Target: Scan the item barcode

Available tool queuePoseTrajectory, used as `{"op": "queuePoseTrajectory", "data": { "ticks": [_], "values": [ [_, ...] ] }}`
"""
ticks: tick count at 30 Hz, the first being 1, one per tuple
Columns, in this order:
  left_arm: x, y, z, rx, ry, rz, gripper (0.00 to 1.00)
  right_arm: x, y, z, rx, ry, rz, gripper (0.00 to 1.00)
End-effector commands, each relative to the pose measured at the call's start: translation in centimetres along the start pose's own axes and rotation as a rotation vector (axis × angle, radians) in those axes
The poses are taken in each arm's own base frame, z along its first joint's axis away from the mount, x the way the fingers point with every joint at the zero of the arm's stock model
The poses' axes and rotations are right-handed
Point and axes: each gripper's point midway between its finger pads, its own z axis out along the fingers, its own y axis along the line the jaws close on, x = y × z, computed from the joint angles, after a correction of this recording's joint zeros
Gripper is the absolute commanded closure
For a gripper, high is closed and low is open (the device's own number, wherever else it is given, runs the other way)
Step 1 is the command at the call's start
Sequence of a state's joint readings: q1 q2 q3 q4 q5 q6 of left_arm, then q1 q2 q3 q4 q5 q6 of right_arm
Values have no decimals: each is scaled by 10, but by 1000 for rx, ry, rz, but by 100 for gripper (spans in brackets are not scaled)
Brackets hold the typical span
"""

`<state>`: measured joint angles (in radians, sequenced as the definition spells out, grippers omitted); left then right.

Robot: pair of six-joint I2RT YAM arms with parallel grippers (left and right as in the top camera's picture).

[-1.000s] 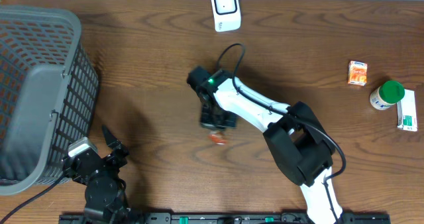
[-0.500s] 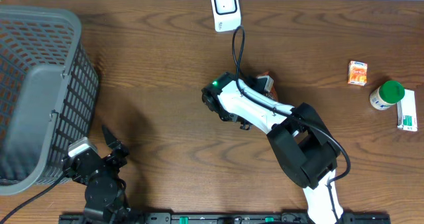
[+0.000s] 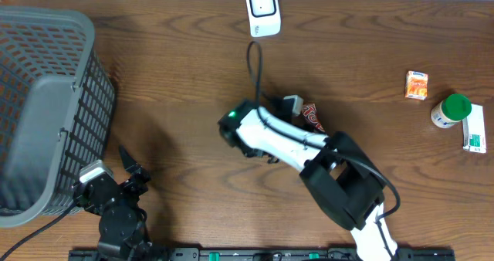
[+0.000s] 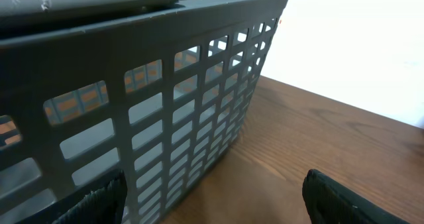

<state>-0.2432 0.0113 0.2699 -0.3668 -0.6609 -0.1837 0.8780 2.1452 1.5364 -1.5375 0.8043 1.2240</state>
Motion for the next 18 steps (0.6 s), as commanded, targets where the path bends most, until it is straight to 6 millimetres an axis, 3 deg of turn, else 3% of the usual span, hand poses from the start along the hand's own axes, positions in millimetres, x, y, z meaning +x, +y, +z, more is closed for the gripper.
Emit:
{"op": "queuePoseTrajectory", "data": {
  "ticks": [1, 3, 6, 9, 18],
  "values": [
    [-2, 2, 0, -13, -6, -8, 15, -3, 3, -9, -31, -35, 30, 11],
    [-2, 2, 0, -13, -7, -9, 15, -1, 11, -7, -66, -7, 5, 4],
    [-2, 2, 0, -13, -7, -9, 15, -7, 33, 0, -165, 27, -92, 4],
    [-2, 2, 0, -13, -6, -8, 15, -26, 49, 9, -241, 10, -95, 6],
    [-2, 2, 0, -13, -6, -8, 15, -70, 46, 53, -287, 23, 32, 16]
  ]
}}
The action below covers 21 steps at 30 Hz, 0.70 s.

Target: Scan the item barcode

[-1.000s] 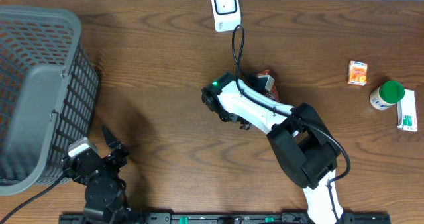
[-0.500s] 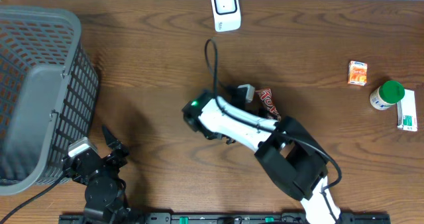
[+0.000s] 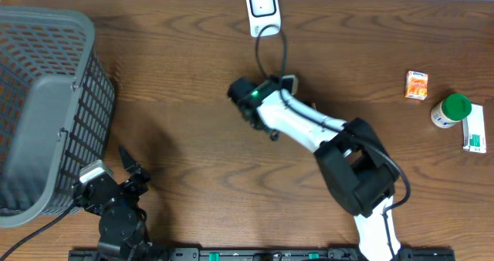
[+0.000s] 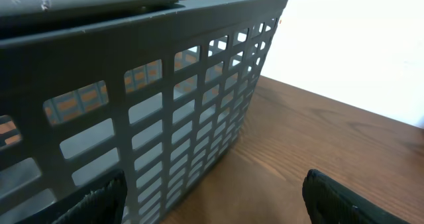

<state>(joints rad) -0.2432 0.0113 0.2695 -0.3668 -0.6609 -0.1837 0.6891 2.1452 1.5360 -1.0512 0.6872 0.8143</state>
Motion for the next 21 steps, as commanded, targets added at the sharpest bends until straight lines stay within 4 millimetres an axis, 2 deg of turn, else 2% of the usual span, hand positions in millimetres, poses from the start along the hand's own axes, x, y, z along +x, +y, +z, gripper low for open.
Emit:
{"op": "queuePoseTrajectory", "data": {
  "ticks": [1, 5, 13, 21],
  "values": [
    [-2, 2, 0, -13, -7, -9, 15, -15, -15, 9, -1, 3, -22, 17],
    [-2, 2, 0, -13, -7, -9, 15, -18, -12, 18, -60, 41, -43, 25],
    [-2, 2, 0, -13, -7, -9, 15, -16, -8, 26, -71, 60, -45, 31],
    [-2, 2, 0, -13, -7, -9, 15, 5, 3, 51, -30, 121, -101, 53]
  ]
}}
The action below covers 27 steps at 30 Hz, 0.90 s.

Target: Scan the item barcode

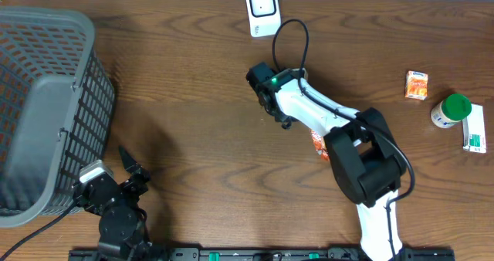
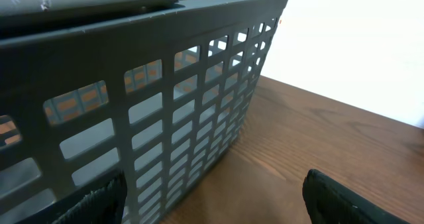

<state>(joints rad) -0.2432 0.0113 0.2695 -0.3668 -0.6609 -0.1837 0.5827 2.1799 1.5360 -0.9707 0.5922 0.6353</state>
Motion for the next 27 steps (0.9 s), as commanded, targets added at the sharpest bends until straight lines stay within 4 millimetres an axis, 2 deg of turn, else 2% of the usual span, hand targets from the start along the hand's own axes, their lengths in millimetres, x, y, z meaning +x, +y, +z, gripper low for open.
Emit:
{"op": "queuePoseTrajectory", "data": {
  "ticks": [1, 5, 7, 8, 12, 14, 20, 22, 27],
  "values": [
    [-2, 2, 0, -13, -7, -9, 15, 11, 5, 19, 33, 39, -38, 58],
    [-2, 2, 0, -13, -7, -9, 15, 12, 4, 18, 39, 41, -41, 77],
    [-2, 2, 0, -13, -7, -9, 15, 14, 6, 15, 20, 57, -42, 97],
    [-2, 2, 0, -13, -7, -9, 15, 16, 8, 13, 1, 79, -45, 99],
    [-2, 2, 0, -13, -7, -9, 15, 25, 20, -9, -116, 189, -86, 99],
    [-2, 2, 0, -13, -7, -9, 15, 27, 35, -27, -242, 245, -150, 99],
    [-2, 2, 0, -13, -7, -9, 15, 32, 108, -108, -881, 332, -368, 99],
    [-2, 2, 0, -13, -7, -9, 15, 32, 123, -127, -1052, 327, -404, 97],
    [-2, 2, 0, -13, -7, -9, 15, 27, 136, -118, -1124, 260, -424, 89]
  ]
}}
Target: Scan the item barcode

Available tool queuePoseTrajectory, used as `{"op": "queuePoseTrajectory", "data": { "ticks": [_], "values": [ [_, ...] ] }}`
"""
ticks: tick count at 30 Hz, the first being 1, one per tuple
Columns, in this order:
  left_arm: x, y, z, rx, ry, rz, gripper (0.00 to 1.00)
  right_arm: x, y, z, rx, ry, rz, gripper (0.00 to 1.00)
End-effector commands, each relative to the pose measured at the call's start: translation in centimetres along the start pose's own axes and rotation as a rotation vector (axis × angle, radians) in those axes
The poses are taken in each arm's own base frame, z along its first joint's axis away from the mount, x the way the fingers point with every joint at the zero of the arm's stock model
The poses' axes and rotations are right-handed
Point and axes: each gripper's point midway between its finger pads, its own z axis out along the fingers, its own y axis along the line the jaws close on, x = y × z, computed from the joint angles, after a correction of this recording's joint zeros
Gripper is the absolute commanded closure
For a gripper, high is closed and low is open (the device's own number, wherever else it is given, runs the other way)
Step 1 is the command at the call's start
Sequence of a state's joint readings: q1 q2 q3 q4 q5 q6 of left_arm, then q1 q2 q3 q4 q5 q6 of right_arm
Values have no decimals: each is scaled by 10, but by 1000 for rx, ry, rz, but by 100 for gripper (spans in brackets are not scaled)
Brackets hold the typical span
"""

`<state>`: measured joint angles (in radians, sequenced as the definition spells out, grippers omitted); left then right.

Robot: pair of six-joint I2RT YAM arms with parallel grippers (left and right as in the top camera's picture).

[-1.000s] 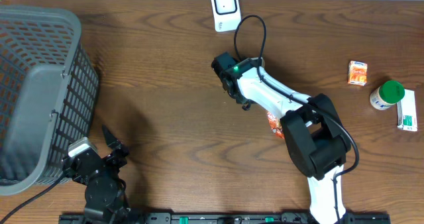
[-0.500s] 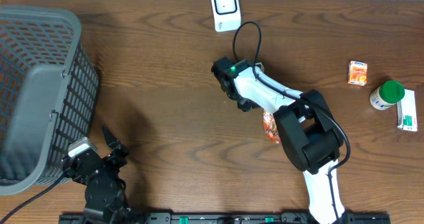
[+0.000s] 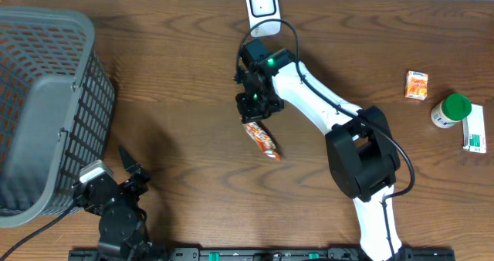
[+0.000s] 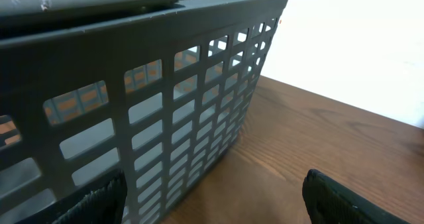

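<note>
The scanner [image 3: 262, 1] is a white unit with a dark window at the table's far edge. My right gripper [image 3: 252, 113] hangs just in front of it, pointing toward the near side. It is shut on the upper end of an orange and red snack packet [image 3: 262, 140], which slants down to the right. No barcode can be made out on the packet. Down at the near left my left gripper [image 3: 133, 168] is open with nothing in it; in the left wrist view its fingers [image 4: 99, 199] stand far apart beside the basket.
A big grey mesh basket [image 3: 46, 99] fills the left side, close to the left gripper, and its wall [image 4: 146, 98] looms in the left wrist view. At the far right stand a small orange box [image 3: 417, 84], a green-capped bottle [image 3: 451, 110] and a white box [image 3: 475, 130].
The right wrist has moved left and closer to the scanner. The packet, which showed under the arm at centre right, now hangs left of the arm below the gripper. The left arm has not moved.
The right wrist was at mid-table with the packet showing to its right. Then it stood nearer the scanner with the packet hidden. Later the packet showed under the forearm, and now it hangs in front of the scanner. The left arm stayed put by the basket.
</note>
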<state>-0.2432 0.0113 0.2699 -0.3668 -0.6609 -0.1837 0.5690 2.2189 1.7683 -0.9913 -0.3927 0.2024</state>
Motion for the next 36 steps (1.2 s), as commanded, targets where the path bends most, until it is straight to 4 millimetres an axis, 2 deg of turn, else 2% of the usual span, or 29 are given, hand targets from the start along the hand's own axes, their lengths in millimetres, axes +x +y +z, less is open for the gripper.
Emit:
{"op": "queuePoseTrajectory", "data": {
  "ticks": [1, 6, 12, 14, 17, 19, 24, 26, 30, 36],
  "values": [
    [-2, 2, 0, -13, -6, -8, 15, 3, 11, 8, -149, 12, -82, 88],
    [-2, 2, 0, -13, -7, -9, 15, -12, -1, 13, -139, -59, -98, 92],
    [-2, 2, 0, -13, -6, -8, 15, -31, -49, 7, -38, -141, -26, 95],
    [-2, 2, 0, -13, -6, -8, 15, -36, -59, 2, -34, -164, -29, 93],
    [-2, 2, 0, -13, -6, -8, 15, -41, -76, -3, -25, -191, -42, 84],
    [-2, 2, 0, -13, -6, -8, 15, -42, -86, -4, -25, -200, -51, 84],
    [-2, 2, 0, -13, -6, -8, 15, -38, -84, -1, -147, -192, -111, 83],
    [-2, 2, 0, -13, -6, -8, 15, -38, -89, 3, -171, -189, -103, 79],
    [-2, 2, 0, -13, -6, -8, 15, -37, -113, 9, -137, -182, -61, 71],
    [-2, 2, 0, -13, -6, -8, 15, -40, -143, -3, -118, -213, -3, 53]
  ]
}}
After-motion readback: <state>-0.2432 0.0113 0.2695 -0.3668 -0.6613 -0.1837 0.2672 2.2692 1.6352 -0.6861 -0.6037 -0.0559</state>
